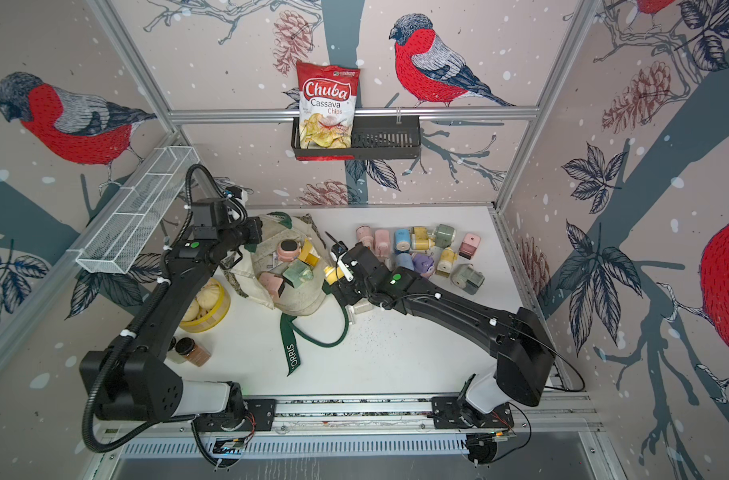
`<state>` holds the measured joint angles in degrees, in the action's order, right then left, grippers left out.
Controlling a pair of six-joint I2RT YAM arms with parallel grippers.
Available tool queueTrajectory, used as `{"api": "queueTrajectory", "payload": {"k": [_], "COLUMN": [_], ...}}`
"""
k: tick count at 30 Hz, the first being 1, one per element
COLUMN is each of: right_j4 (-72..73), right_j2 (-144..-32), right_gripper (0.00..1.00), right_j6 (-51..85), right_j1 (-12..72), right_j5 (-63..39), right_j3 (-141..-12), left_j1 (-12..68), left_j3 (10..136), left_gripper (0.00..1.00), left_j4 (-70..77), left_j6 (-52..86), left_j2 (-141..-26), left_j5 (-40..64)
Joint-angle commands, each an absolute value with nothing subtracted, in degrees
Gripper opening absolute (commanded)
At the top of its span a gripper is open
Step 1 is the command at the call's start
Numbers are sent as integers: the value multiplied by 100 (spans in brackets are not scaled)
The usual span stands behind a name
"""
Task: Take out the pencil sharpeners from the tote bags
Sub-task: Pick up the pencil sharpener from the canvas bag, then place the pencil sharpener at the center of the board.
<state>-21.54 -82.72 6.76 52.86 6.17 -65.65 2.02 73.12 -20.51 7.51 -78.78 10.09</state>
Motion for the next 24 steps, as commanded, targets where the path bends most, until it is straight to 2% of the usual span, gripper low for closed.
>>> {"api": "queueTrajectory", "payload": {"k": [1, 10, 24], "right_j4": [-1767, -1910, -1657], "right_j2": [-7807, -7285, -8383], "right_gripper": [61, 61, 62], "right_j6": [1092, 1703, 1882], "right_j1": [5030, 4342, 4324], "right_j5": [858, 1176, 1136], "right_j3": [-6039, -4895, -4781], "left_j1": [199, 194, 194], "left_j3": [7356, 7355, 7347], "left_gripper": [0, 0, 0], "left_j4": [-1598, -1599, -1598], "left_j6": [798, 800, 792], "left_j2": [-7831, -7815, -7815], "left_j5": [1029, 1028, 1034]}}
